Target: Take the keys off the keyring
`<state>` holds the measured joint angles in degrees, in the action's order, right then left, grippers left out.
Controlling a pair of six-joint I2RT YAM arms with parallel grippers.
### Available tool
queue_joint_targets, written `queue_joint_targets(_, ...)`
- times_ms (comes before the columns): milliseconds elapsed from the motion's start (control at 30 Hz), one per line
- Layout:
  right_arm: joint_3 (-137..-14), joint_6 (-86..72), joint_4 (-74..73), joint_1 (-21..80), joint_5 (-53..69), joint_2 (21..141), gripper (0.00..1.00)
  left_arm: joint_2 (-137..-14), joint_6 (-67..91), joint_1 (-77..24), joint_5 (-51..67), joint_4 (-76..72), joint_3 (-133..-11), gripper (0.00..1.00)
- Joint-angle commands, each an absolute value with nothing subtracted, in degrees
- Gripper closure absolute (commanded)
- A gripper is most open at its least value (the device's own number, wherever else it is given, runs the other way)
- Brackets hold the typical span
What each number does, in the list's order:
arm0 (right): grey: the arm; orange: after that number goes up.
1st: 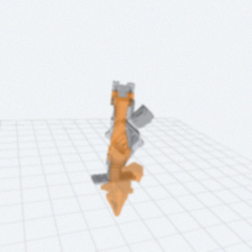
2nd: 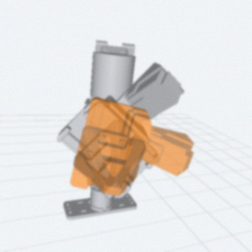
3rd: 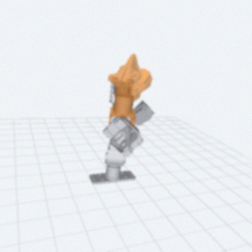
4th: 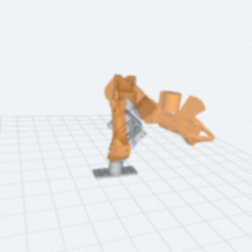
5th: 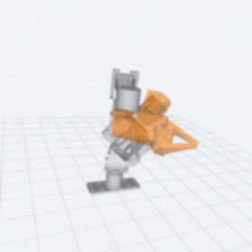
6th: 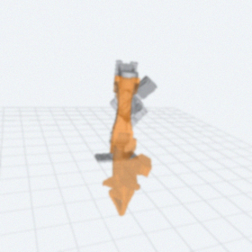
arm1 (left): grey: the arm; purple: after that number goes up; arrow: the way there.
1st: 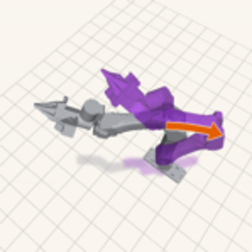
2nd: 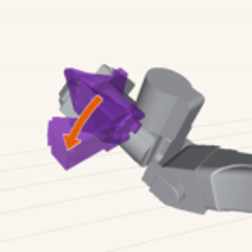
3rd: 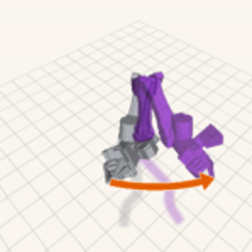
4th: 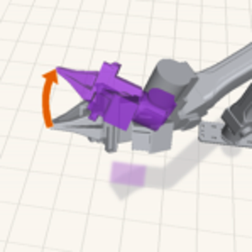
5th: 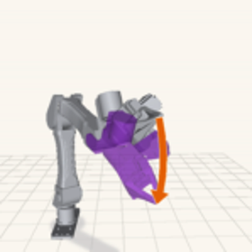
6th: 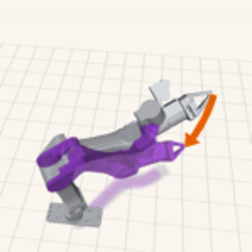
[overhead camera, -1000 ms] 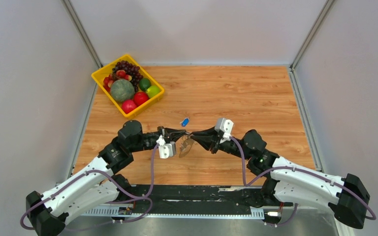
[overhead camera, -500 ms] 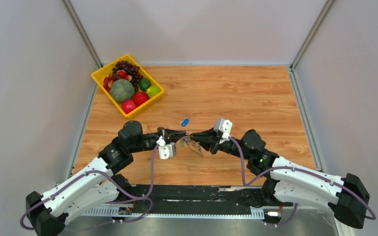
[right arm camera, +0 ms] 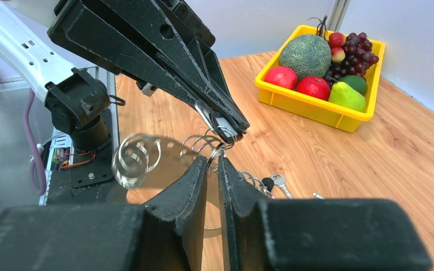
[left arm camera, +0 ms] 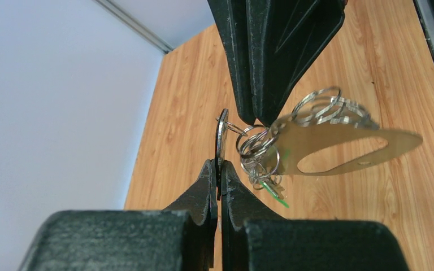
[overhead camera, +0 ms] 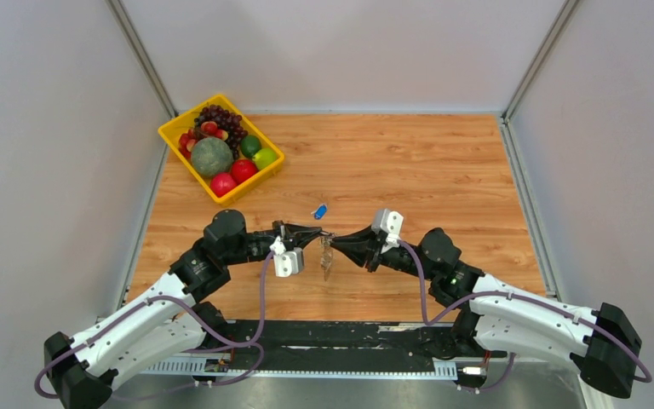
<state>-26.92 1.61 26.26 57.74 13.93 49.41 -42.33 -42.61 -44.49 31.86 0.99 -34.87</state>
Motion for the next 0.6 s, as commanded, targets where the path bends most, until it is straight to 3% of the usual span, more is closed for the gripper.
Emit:
queue_joint_targets(0,-26.9,0.6,27.5,58.1,14.9,48.8,0.84,-41.2,-43.4,-44.5,33.2,-2.6,-35.3,1.0)
queue_joint_targets(567,-28.7,0.4,29.8,58.2,18.3,52.0,0.81,-41.3,-43.4,-44.6,33.7,-2.6,-35.3,1.0)
